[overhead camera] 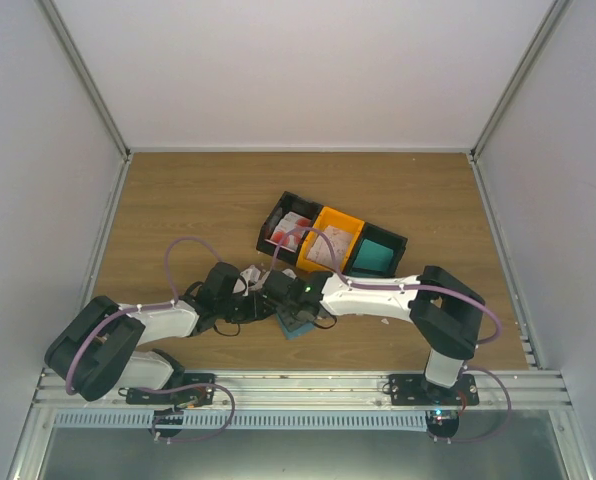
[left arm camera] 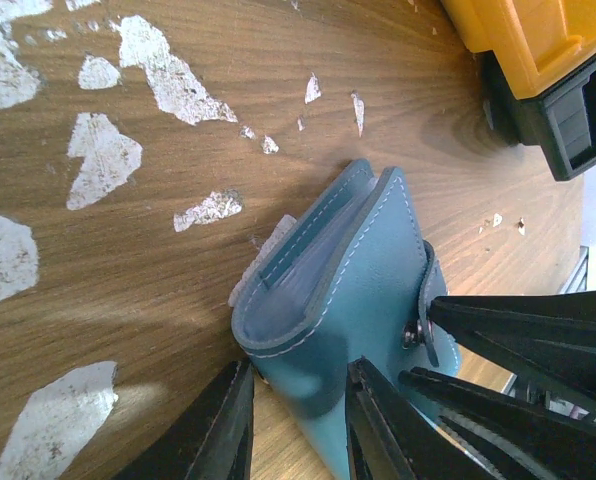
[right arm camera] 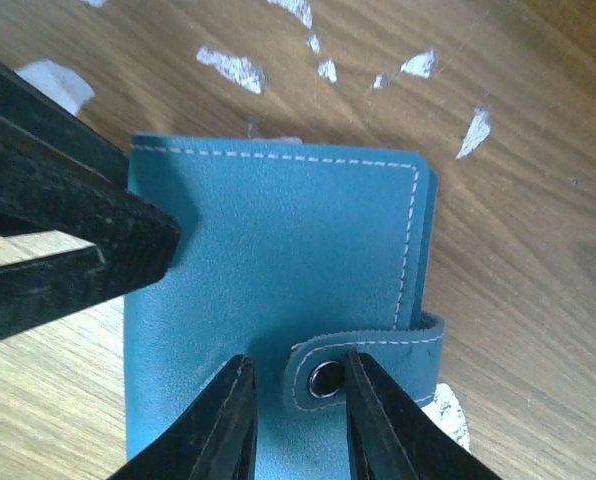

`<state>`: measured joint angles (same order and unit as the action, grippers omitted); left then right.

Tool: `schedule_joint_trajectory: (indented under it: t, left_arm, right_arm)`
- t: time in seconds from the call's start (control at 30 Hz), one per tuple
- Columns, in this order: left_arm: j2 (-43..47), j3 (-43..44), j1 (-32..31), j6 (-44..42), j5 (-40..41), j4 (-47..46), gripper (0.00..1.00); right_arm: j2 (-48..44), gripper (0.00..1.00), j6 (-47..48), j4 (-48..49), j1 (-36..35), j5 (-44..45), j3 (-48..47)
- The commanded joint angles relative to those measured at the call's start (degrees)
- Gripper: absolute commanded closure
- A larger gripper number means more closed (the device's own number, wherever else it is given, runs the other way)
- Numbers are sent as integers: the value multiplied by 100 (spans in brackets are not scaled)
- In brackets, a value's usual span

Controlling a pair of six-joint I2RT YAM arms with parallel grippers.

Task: Put the credit cards into the card holder
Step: Close the card holder at the center of the board.

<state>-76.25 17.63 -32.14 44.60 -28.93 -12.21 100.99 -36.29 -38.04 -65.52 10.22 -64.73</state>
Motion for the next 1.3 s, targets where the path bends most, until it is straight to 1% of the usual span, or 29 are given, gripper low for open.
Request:
schedule_joint_trajectory:
  t: [0.0,0.1,0.27,0.33,0.43,0.53,0.6,0.63,0.7,0.73,0.9,1.0,1.07,1.13,1.2,1.27]
  left_arm:
    - [13,-66,15,-8,-25,-242,71]
    - [14,-66,19,-12,-24,-233,71]
    - [22,-75,16,-11,-24,-234,71]
    - [31,-80,15,-8,-21,-238,71]
    - [29,-84,15,-21,-14,-238,71]
    - [22,-93,15,-16,-22,-242,71]
    - [22,-93,15,-15,-23,-245,71]
    - [22,-93,15,-26,-21,-246,71]
    - [31,-93,15,-26,-17,-239,71]
    - [43,-93,16,-30,-15,-231,71]
    - [66,-100,15,-34,0,-218,71]
    - [57,-102,15,-40,-7,-216,71]
    - [53,-95,15,-44,-13,-216,71]
    - [41,-93,15,-47,-12,-221,71]
    - [33,-92,15,-66,-22,-229,71]
    - [31,-82,17,-78,-20,-220,71]
  right_arm:
    - [224,74,25,-206,-80,162,-177]
    - [263,77,-8,-238,-84,210,-189]
    - [185,93,-83,-231,-84,232,-198]
    - [145,95,-117,-229,-84,233,-197]
    - [70,95,-218,-270,-76,268,-219]
    - [6,89,-296,-275,-82,267,-216]
    - [-13,88,-310,-274,-68,262,-206]
    - [-10,90,-321,-274,-67,258,-199]
    - [-1,99,-377,-309,-62,257,-189]
    - [-7,99,-412,-312,-51,267,-189]
    - [-52,100,-483,-288,-19,246,-172]
    - [-53,94,-466,-274,0,190,-172]
    - [-62,92,-466,-265,9,173,-172]
    - [-77,92,-483,-256,12,179,-165]
    - [-84,95,-476,-256,19,165,-167]
    - [-82,96,-475,-269,20,149,-179]
